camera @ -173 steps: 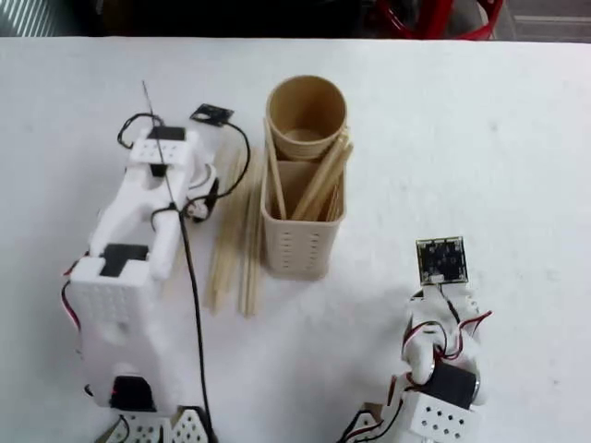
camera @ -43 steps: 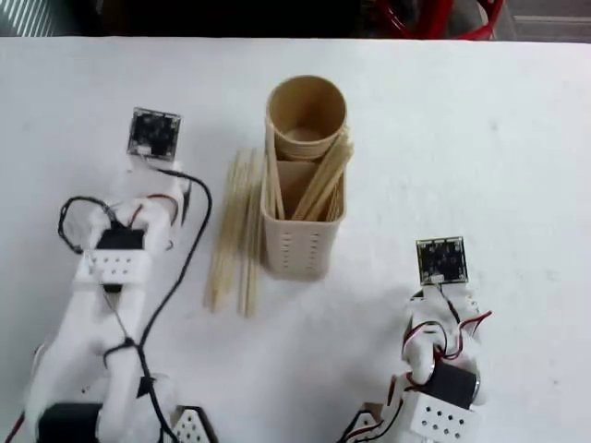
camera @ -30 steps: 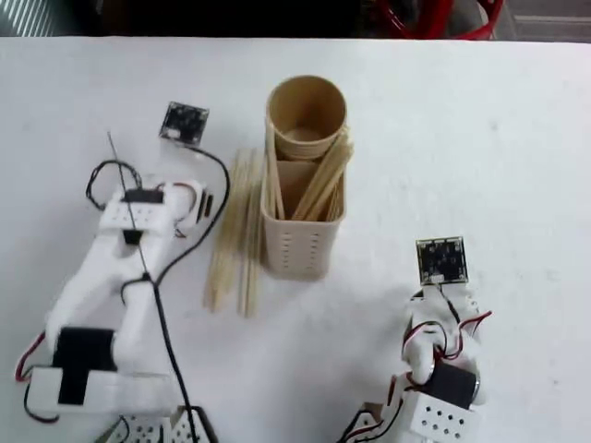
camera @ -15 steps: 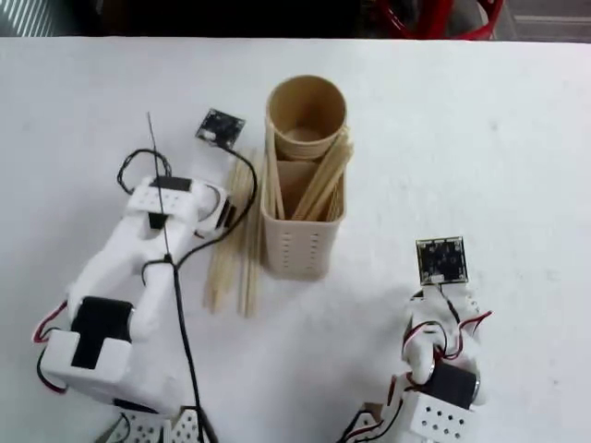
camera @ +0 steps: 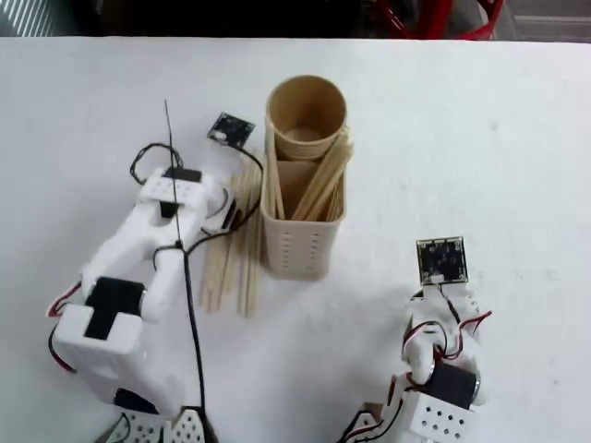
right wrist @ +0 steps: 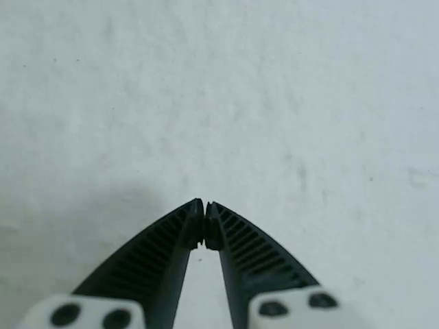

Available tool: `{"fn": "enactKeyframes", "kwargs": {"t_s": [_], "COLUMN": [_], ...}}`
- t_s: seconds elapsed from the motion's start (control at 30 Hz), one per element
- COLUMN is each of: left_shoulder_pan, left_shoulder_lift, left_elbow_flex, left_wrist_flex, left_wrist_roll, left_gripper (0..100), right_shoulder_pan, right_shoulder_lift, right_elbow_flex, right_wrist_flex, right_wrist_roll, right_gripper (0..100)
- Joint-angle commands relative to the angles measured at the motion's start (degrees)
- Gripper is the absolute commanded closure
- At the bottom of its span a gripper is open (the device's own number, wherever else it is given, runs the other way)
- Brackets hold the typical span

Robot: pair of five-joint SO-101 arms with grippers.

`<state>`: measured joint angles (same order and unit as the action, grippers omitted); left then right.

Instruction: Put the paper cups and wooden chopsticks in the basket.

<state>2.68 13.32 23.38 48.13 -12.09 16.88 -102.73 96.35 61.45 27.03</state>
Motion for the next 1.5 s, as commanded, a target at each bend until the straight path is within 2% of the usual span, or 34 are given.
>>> {"fn": "enactKeyframes", "kwargs": {"t_s": [0.0, 0.23, 0.6, 0.73, 1.47], "left_shoulder_pan": [-0.84, -2.59, -2.68, -2.68, -4.70], "left_shoulder_lift": [-0.13, -0.31, -8.75, -8.84, -8.66], "left_elbow_flex": [-2.99, -3.16, 1.49, 3.60, 3.60], "left_wrist_flex": [0.53, 0.53, -0.18, -3.34, -3.60], "left_wrist_roll": [-0.09, -0.09, -0.18, -0.18, -0.18], "left_gripper": [84, 87, 87, 87, 88], "right_shoulder_pan": [0.40, 0.40, 0.40, 0.40, 0.40], "right_shoulder_lift": [-0.22, -0.22, -0.22, -0.22, -0.22], "right_elbow_flex": [0.53, 0.53, 0.53, 0.53, 0.53], "right_wrist_flex": [0.22, 0.22, 0.22, 0.22, 0.22], "right_wrist_roll": [0.09, 0.09, 0.09, 0.09, 0.09], "right_gripper": [98.1, 98.1, 98.1, 98.1, 98.1]}}
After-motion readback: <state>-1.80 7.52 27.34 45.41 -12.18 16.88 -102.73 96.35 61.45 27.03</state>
